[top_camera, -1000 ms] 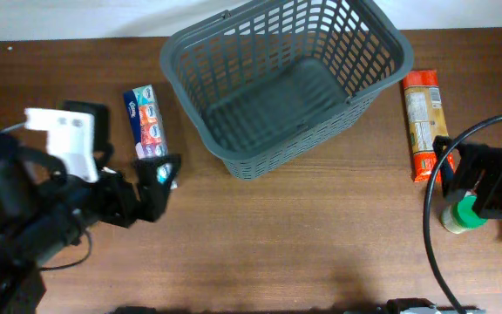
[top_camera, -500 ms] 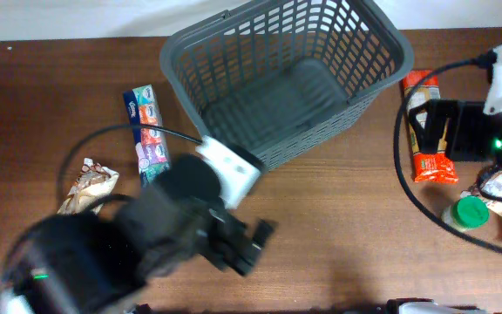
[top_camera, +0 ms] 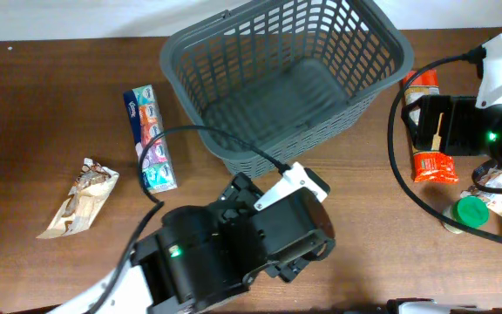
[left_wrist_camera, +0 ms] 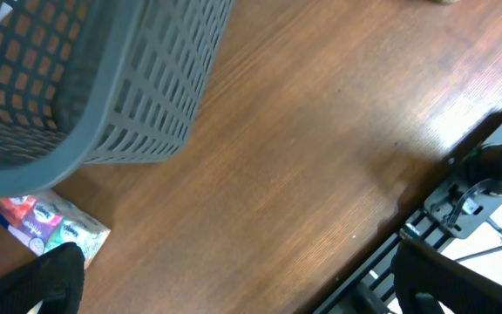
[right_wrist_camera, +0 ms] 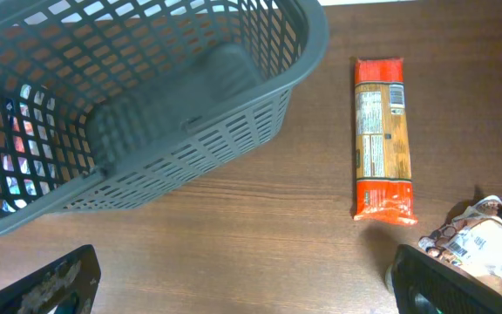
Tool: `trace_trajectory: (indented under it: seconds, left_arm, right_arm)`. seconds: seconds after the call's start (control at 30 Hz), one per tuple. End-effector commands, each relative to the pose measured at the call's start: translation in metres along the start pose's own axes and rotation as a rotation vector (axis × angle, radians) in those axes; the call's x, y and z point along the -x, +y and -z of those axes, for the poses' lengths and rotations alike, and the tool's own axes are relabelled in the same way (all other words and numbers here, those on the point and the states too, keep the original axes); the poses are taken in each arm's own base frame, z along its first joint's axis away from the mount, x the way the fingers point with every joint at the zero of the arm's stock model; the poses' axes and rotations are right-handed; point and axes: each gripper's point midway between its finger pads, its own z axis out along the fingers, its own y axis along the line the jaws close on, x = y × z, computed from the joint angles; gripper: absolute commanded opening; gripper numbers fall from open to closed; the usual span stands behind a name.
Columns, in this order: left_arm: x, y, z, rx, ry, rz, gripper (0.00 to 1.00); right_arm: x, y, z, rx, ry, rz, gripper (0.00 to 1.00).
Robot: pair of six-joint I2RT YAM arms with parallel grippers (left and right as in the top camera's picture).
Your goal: Pack container
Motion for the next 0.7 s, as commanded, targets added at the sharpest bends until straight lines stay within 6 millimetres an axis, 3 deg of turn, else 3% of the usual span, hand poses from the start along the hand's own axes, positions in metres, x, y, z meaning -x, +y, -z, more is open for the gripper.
trace_trajectory:
  seconds: [0.0, 0.3, 0.53, 0.63, 0.67]
  left_arm:
    - [-0.001, -0.011, -0.006, -0.035, 0.030, 0.007, 0.99]
    - [-0.005, -0.028, -0.008, -0.126, 0.068, 0.006, 0.99]
    - [-0.014, -0.056, -0.001, -0.288, 0.123, 0.008, 0.99]
    - [-0.014, -0.057, -0.003, -0.293, 0.130, 0.007, 0.99]
    - [-0.014, -0.057, -0.005, -0.284, 0.132, 0.007, 0.94]
  right_arm:
    - [0.005, 0.002, -0.003, 0.010, -0.009, 0.009, 0.99]
    - [0.037, 0.005, -0.019, 0.032, -0.086, 0.023, 0.99]
    - [0.063, 0.022, -0.066, 0.151, -0.071, 0.064, 0.99]
    - [0.061, 0.020, -0.092, 0.153, -0.010, 0.053, 0.99]
    - [0.059, 0.019, -0.102, 0.152, 0.018, 0.048, 0.99]
